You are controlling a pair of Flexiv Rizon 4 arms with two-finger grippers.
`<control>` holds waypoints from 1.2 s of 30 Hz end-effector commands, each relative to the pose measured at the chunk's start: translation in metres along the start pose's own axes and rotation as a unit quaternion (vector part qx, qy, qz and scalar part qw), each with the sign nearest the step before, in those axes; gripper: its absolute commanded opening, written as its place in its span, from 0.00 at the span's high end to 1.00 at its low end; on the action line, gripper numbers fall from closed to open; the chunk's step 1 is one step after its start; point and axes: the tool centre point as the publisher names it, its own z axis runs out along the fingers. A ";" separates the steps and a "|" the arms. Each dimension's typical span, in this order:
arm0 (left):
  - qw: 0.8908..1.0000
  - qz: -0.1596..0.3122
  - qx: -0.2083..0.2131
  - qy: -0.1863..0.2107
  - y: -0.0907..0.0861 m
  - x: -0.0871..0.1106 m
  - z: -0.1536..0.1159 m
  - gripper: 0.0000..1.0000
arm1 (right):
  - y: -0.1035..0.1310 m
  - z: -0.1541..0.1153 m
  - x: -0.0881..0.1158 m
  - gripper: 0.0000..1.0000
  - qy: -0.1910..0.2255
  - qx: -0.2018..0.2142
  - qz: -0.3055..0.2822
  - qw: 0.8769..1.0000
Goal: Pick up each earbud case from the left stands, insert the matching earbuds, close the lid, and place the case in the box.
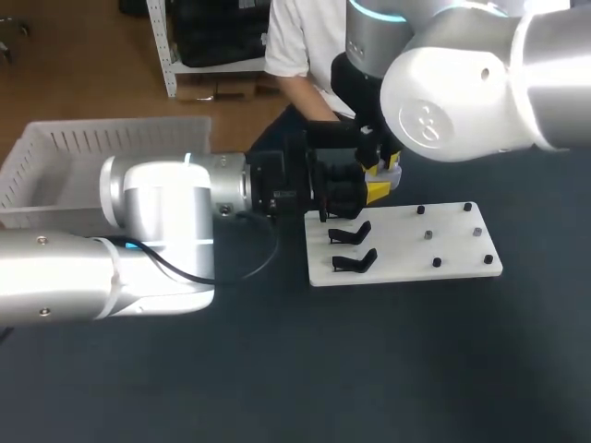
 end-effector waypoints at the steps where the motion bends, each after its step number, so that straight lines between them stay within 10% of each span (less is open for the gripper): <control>1: 1.000 0.002 -0.003 -0.003 -0.002 0.000 0.000 1.00 | 0.000 0.001 -0.002 0.64 0.001 0.002 0.000 1.000; 36: 1.000 0.002 -0.003 -0.003 -0.002 0.000 0.000 1.00 | -0.001 -0.022 -0.010 0.61 -0.022 0.013 0.003 1.000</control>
